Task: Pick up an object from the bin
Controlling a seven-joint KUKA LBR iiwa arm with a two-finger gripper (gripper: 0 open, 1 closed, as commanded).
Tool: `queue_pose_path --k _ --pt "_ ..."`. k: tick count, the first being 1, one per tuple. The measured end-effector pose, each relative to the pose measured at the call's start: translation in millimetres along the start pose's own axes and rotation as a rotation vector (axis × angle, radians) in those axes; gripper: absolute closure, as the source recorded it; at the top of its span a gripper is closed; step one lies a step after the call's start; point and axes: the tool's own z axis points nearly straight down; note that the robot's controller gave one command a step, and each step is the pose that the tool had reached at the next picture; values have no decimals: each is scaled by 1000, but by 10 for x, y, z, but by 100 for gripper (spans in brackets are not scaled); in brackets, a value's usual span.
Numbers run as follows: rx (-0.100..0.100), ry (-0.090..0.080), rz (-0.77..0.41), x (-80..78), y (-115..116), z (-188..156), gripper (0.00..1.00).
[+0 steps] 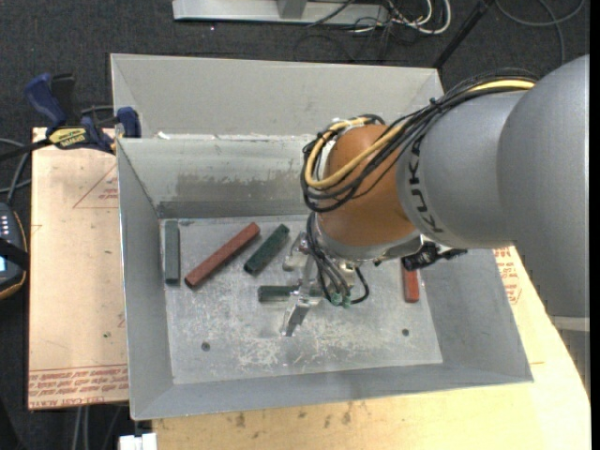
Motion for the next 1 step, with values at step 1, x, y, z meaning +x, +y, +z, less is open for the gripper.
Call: queue_pose_path --k 1 --pt "-3 -11 -11 -15 12 441 0"
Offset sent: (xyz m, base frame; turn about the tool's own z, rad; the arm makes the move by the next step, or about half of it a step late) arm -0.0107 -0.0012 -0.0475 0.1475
